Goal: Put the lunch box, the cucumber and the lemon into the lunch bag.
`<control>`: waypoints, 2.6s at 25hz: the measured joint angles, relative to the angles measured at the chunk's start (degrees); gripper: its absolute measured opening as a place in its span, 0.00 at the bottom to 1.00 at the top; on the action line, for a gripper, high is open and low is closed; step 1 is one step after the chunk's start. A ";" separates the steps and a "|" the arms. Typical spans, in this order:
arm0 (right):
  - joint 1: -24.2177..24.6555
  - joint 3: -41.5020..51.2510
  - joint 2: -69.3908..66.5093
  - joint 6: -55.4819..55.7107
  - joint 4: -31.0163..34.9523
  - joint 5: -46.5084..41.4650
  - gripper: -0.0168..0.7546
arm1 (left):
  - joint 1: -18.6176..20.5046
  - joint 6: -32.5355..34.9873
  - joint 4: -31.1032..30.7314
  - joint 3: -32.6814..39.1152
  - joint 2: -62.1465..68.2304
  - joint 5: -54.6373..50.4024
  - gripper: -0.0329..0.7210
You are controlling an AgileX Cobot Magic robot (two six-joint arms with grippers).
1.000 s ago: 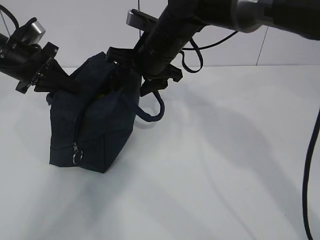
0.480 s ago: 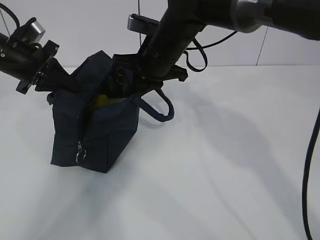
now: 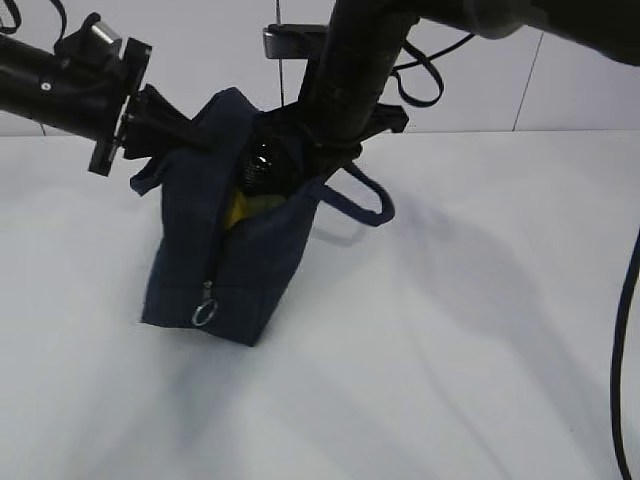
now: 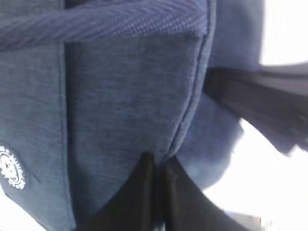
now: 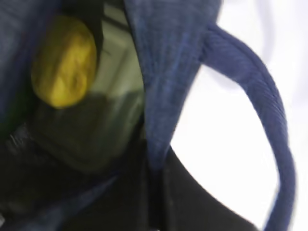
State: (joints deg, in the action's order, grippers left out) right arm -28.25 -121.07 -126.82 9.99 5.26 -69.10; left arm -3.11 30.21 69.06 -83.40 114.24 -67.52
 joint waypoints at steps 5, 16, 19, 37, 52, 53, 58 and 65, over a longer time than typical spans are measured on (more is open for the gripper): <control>-0.04 -7.24 0.17 -1.46 -7.43 -3.40 0.02 | -4.32 -0.90 3.20 0.00 0.28 2.88 0.03; 0.06 -6.16 2.67 -1.78 -12.79 -4.00 0.02 | -7.14 -1.49 7.27 0.00 0.64 10.61 0.03; 0.06 -5.13 1.54 -1.91 -12.79 -3.89 0.02 | -7.14 -1.49 7.49 0.00 2.00 10.70 0.03; 0.15 -5.11 2.72 -1.70 -12.57 -2.89 0.55 | -3.37 -0.69 9.62 0.00 4.09 6.06 0.59; 0.17 -3.98 11.53 -2.55 -1.47 -2.89 0.55 | 6.46 -0.51 4.01 0.00 -1.42 0.36 0.41; 0.17 -3.25 12.41 -2.94 -0.07 -2.89 0.55 | 6.46 -0.51 1.16 0.00 -2.20 0.10 0.41; 0.17 2.28 17.22 -3.63 3.90 -2.89 0.54 | 6.46 -2.44 -12.62 0.00 -5.58 -0.59 0.40; 0.17 5.11 20.08 -8.08 5.19 -2.99 0.54 | 6.46 -4.26 -22.52 0.00 -11.11 -1.13 0.36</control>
State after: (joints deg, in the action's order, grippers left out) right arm -28.08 -115.95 -106.74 1.91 10.45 -72.10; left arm 3.36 25.95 46.54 -83.40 103.13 -68.65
